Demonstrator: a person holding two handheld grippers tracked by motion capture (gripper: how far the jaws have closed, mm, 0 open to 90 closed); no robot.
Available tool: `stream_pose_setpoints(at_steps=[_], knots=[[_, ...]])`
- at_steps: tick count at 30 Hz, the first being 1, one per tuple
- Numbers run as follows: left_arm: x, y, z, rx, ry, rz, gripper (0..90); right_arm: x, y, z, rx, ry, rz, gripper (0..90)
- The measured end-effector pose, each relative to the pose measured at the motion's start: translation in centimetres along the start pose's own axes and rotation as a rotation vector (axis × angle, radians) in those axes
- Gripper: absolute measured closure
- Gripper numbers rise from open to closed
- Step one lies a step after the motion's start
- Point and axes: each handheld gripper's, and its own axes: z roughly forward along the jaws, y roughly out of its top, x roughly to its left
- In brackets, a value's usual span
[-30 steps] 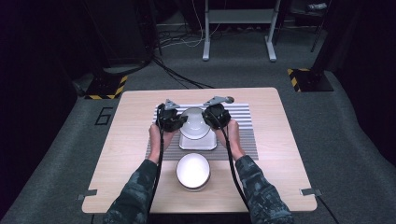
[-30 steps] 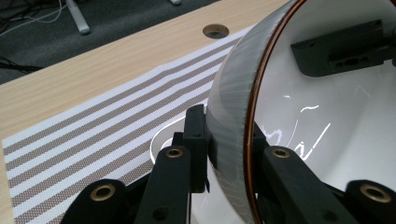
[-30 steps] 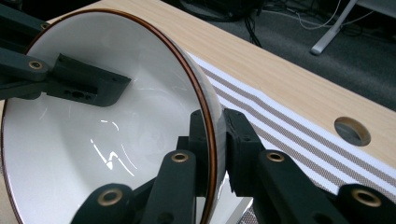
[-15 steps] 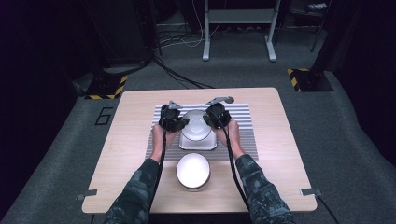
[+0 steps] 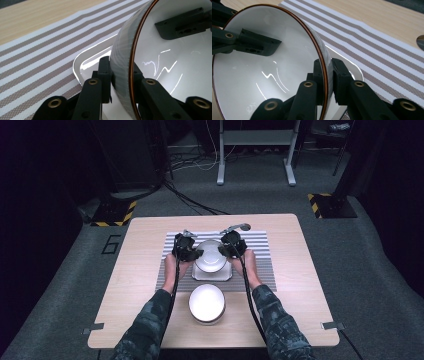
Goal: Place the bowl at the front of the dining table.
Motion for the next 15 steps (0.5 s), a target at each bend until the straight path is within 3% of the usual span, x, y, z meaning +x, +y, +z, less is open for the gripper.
stream_pose_setpoints(at_steps=[3,15], knots=[[0.3,-0.2,0.6,0.030,-0.013,-0.016,78.1,-0.2,-0.2,0.6,0.029,0.011,0.006,82.4],[0.5,-0.7,1.7,0.066,-0.032,-0.038,78.0,-0.7,-0.8,1.8,0.073,0.034,0.027,82.4]])
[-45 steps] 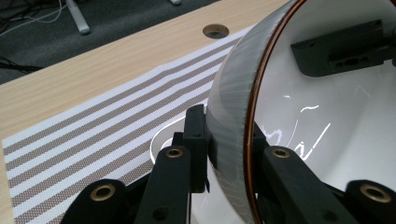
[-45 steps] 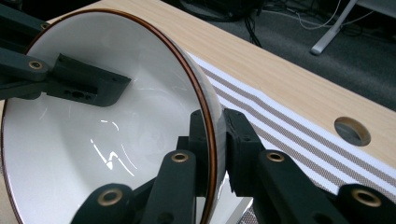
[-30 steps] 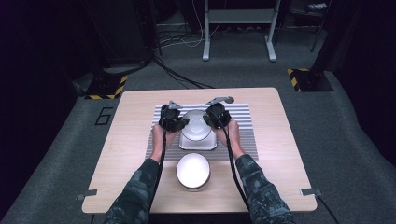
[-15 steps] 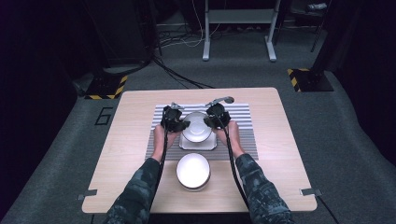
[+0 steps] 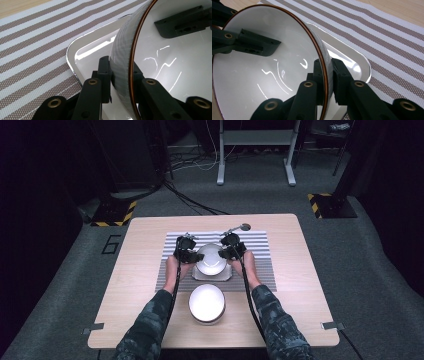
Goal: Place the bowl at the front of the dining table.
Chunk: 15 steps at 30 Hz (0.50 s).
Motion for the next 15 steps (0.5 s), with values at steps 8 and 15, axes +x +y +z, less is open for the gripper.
stream_pose_setpoints(at_steps=[8,15], knots=[[0.1,-0.3,0.5,0.010,-0.003,-0.006,78.1,-0.1,-0.3,0.4,0.011,0.003,0.009,82.4],[0.3,-0.9,1.2,0.019,-0.012,-0.026,78.2,-0.2,-0.9,1.3,0.027,0.008,0.021,82.4]])
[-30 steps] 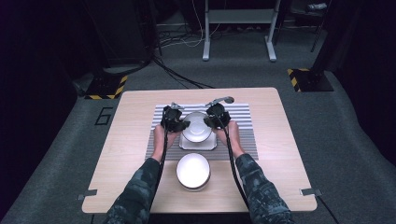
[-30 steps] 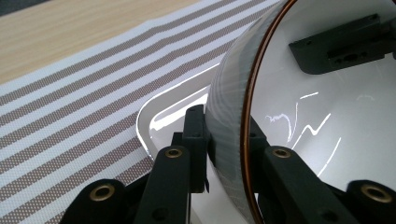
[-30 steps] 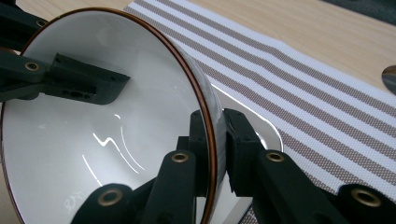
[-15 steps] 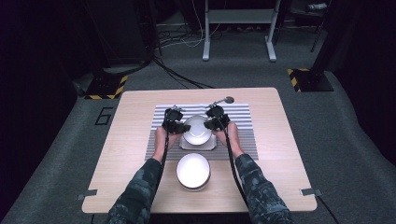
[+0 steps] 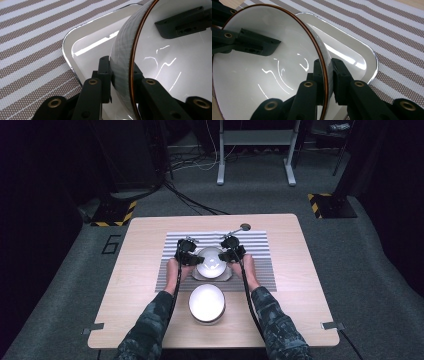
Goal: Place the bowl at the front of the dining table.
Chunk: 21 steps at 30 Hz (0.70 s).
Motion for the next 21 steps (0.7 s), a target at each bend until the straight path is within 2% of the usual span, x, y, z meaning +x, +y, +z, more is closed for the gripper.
stream_pose_setpoints(at_steps=[12,21], knots=[[-0.06,-0.06,0.01,-0.005,0.006,0.010,78.0,-0.09,-0.06,0.04,-0.005,0.002,0.005,82.4],[-0.14,-0.07,0.13,-0.016,0.018,0.017,77.5,-0.36,-0.17,0.20,-0.020,0.010,0.027,82.2]])
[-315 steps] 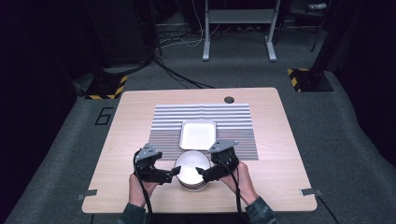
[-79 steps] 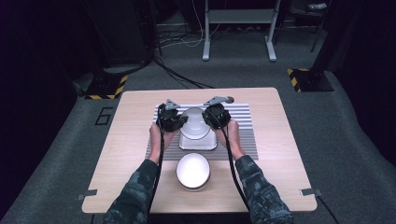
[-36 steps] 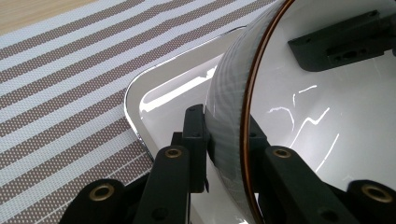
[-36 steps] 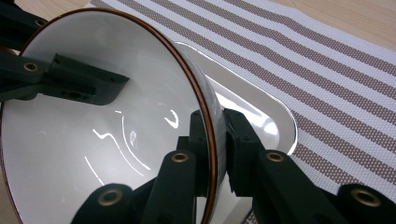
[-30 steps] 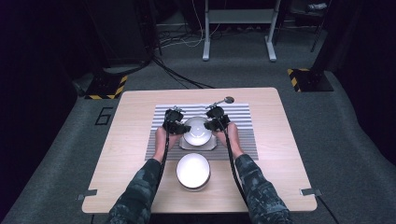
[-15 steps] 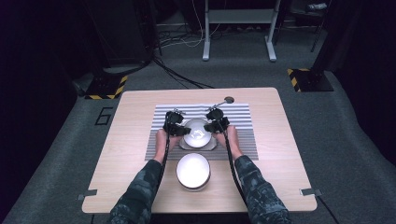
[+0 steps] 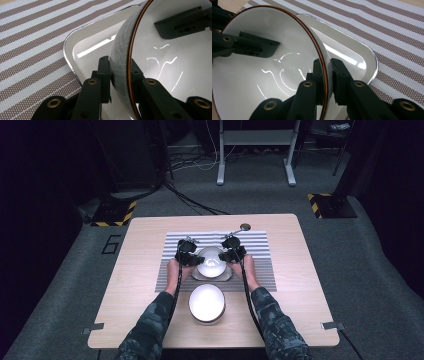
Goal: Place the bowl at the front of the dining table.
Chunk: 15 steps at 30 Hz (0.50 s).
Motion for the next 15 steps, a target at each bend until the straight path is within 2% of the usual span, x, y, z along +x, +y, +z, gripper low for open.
stream_pose_setpoints(at_steps=[5,8,15], knots=[[-0.05,0.07,-0.13,-0.005,0.022,0.009,77.5,-0.10,0.02,0.06,0.000,0.002,0.004,82.2],[-0.31,0.24,-0.36,-0.020,0.051,0.028,77.3,-0.17,0.02,0.12,-0.007,-0.001,0.010,82.0],[-0.12,0.27,-0.87,-0.047,0.071,0.024,75.7,-0.28,0.05,-0.12,-0.020,-0.003,0.022,78.5]])
